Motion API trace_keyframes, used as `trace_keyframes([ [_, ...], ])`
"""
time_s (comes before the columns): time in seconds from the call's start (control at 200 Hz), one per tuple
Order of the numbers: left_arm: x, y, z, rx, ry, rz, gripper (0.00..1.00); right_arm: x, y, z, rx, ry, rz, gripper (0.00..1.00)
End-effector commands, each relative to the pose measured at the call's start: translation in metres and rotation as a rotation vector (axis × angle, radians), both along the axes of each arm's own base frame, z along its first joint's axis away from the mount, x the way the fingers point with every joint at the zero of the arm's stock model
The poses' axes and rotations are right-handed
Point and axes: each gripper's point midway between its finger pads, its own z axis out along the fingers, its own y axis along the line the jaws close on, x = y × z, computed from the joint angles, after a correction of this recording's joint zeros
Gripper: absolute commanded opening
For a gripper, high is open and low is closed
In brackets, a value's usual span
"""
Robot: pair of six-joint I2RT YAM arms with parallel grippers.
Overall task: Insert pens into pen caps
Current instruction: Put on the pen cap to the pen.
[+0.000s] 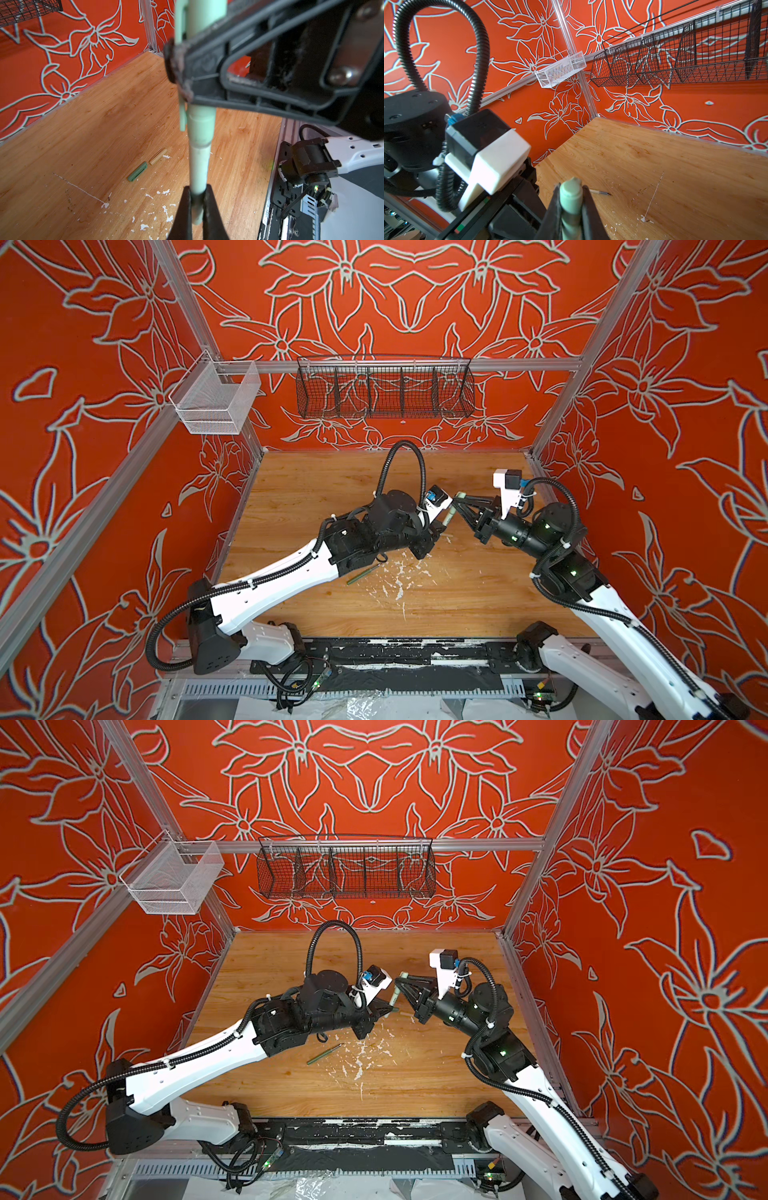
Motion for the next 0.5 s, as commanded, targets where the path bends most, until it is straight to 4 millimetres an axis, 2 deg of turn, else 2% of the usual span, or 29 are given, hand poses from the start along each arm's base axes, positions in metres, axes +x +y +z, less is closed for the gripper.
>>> trace_keyframes([
  [0.0,0.020,0.009,0.121,-0.309,-0.254,0.072,0.00,-0.032,0.023,-0.065,-0.055,0.257,0.196,0.00],
  [0.335,0.021,0.010,0.124,-0.308,-0.264,0.075,0.00,-0.040,0.027,-0.091,-0.098,0.337,0.226,0.00],
  [0.495,0.022,0.012,0.133,-0.321,-0.280,0.077,0.00,-0.042,0.026,-0.098,-0.118,0.350,0.222,0.00],
])
